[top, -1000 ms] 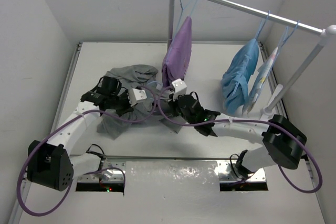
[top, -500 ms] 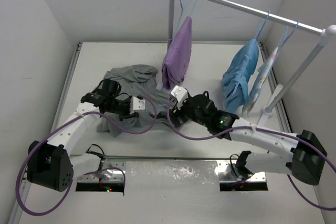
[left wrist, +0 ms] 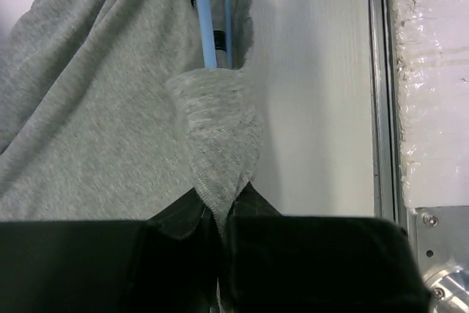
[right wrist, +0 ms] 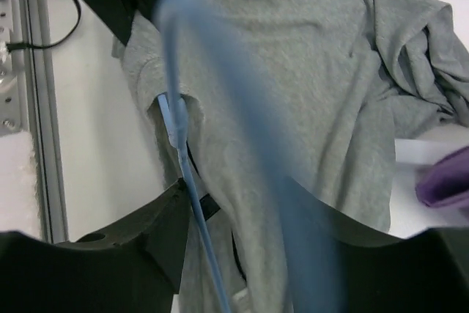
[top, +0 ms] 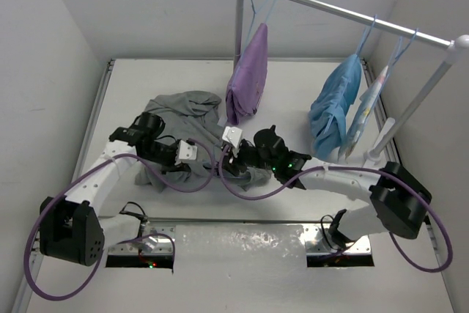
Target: Place the t-shirt on the hanger
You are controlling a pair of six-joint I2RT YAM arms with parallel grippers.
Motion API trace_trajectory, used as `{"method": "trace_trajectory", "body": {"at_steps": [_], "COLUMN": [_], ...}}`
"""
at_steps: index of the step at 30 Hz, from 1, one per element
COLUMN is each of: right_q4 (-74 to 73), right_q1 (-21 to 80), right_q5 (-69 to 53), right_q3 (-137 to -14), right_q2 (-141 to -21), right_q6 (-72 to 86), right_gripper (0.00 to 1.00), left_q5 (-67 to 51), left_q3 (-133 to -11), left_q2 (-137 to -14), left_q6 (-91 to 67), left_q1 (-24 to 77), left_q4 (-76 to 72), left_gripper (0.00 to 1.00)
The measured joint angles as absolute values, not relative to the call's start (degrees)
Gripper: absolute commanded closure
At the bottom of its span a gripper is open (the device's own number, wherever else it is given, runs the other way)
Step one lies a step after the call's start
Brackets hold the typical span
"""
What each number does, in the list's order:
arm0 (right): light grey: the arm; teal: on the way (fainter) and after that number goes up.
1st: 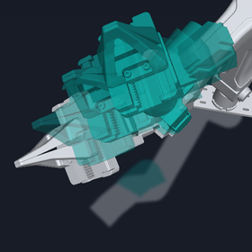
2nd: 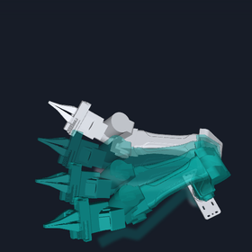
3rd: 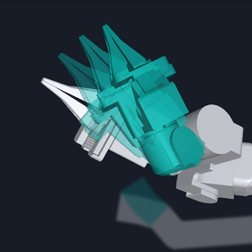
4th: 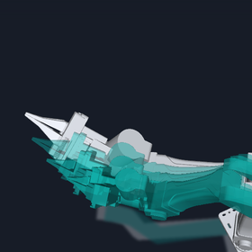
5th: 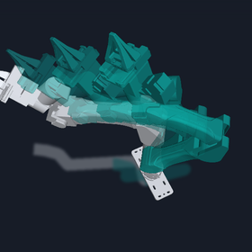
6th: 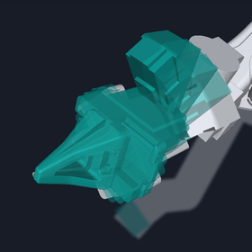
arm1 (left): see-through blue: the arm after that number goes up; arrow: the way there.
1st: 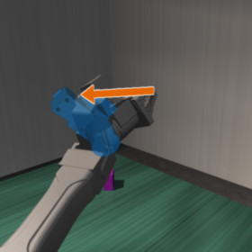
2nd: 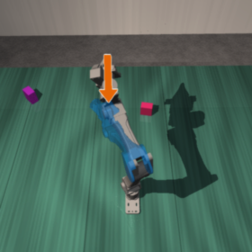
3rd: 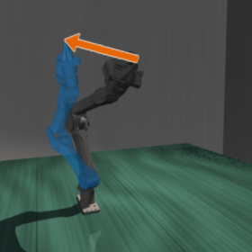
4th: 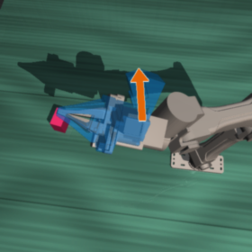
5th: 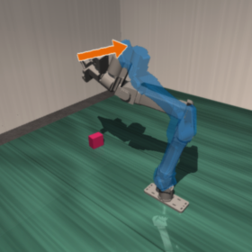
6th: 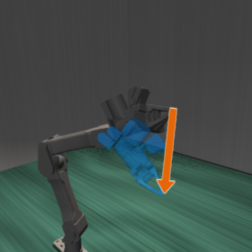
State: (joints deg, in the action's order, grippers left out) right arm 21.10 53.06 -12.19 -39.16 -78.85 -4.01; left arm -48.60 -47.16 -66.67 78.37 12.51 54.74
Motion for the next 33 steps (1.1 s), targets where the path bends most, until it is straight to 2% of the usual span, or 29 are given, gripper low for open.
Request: {"method": "trace_trajectory", "body": {"at_steps": [2,4,8,9,15,18,23,26,27,28,30,33], "right_q4": [24.1,25.91,30.13,31.24,37.6,36.01,27.4,21.54,19.51,17.61,13.56,8.91], "right_q1": [52.47,52.21,51.96,51.77,50.04,49.78,47.31,47.51,47.64,47.7,47.7,47.7], "right_q5": [-14.15,-15.35,-20.01,-21.12,-25.54,-24.36,-19.51,-18.0,-17.69,-17.3,-16.51,-15.42], "right_q3": [-39.22,-39.4,-38.04,-37.3,-33.58,-32.42,-28.56,-28.53,-28.69,-28.97,-30.15,-31.97], "right_q2": [-81.3,-83.94,-87.18,-87.24,-86.56,-83.29,-73.28,-68.77,-67.59,-66.74,-65.45,-63.81], "right_q6": [-3.6,-3.22,-0.89,0.08,3.92,3.01,-1.43,-4.38,-5.19,-5.98,-7.44,-9.32], "right_gripper": [0.49,0.53,0.83,1.0,1.0,1.0,1.0,1.0,1.0,1.0,1.0,1.0], "left_q5": [-49.65,-51.07,-56.34,-57.28,-61.04,-61.78,-57.41,-56.18,-56.12,-55.88,-55.24,-54.46], "left_q3": [-47.97,-48.86,-50.09,-50.28,-51.24,-52.58,-54.33,-54.48,-54.54,-54.65,-54.81,-54.87], "left_q2": [-67.2,-67.81,-69.06,-69.45,-73.06,-74.17,-75.07,-75.13,-75.13,-75.13,-75.11,-74.98], "left_q6": [79.42,80.09,82.24,82.96,87.18,90.11,93.51,94.24,94.24,94.24,93.51,92.12], "left_q1": [11.44,11.03,10.48,10.46,9.15,6.96,-0.27,-1.98,-2.07,-2.07,-2.35,-2.72], "left_q4": [56.01,56.97,57.08,57.34,59.2,62.46,66.72,67.33,67.46,67.57,67.16,65.39], "left_gripper": [1.0,1.0,1.0,1.0,0.98,0.78,0.62,0.62,0.64,0.73,0.75,0.58]}}
